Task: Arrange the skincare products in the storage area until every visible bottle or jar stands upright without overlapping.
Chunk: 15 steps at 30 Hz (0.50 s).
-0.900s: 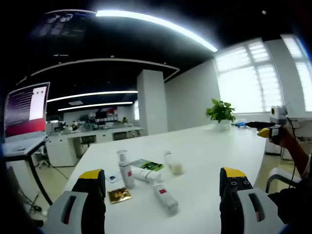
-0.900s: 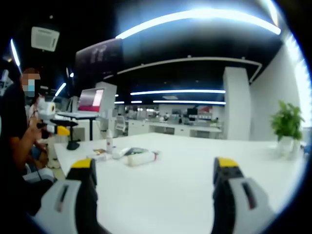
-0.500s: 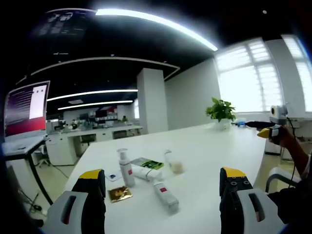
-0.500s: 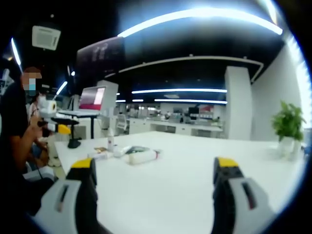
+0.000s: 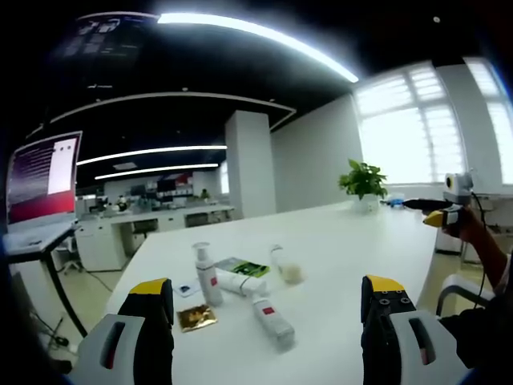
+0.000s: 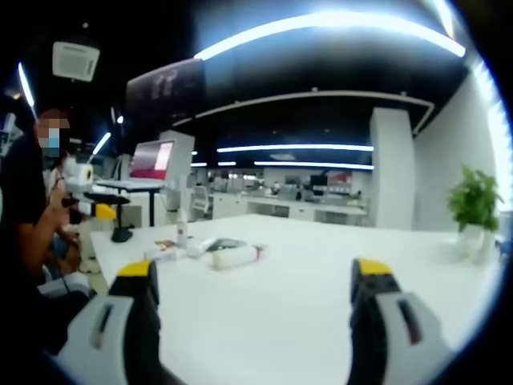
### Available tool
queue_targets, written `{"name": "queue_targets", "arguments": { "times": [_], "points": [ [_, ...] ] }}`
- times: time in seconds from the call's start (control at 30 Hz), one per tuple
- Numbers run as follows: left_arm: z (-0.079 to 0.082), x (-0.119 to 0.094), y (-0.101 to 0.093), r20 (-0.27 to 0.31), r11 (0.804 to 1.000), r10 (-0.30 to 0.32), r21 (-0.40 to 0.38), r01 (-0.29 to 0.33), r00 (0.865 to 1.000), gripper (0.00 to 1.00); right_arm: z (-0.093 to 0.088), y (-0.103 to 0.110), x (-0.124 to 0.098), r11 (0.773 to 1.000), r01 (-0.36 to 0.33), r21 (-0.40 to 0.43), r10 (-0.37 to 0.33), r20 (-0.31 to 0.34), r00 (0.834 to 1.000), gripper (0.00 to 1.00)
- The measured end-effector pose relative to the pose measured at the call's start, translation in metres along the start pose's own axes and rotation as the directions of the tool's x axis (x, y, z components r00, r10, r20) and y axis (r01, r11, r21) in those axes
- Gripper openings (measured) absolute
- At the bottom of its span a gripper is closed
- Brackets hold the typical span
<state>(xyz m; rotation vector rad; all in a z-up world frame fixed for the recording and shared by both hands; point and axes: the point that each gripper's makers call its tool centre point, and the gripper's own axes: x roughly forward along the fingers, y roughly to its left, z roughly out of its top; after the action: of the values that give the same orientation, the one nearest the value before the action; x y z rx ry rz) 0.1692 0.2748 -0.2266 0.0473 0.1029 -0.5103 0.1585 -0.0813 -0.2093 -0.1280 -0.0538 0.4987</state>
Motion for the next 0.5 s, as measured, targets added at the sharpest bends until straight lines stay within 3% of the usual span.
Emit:
{"name": "queue_targets", "arguments": {
  "times": [0.5],
  "points": [
    [-0.0015, 0.0004, -0.0009, -0.006, 1.0, 0.0, 0.0, 0.0, 1.0, 0.99, -0.0037, 0.0019, 0.0007, 1.0, -0.008, -0.001, 0.008, -0.012, 1.0, 1.0]
  ]
}}
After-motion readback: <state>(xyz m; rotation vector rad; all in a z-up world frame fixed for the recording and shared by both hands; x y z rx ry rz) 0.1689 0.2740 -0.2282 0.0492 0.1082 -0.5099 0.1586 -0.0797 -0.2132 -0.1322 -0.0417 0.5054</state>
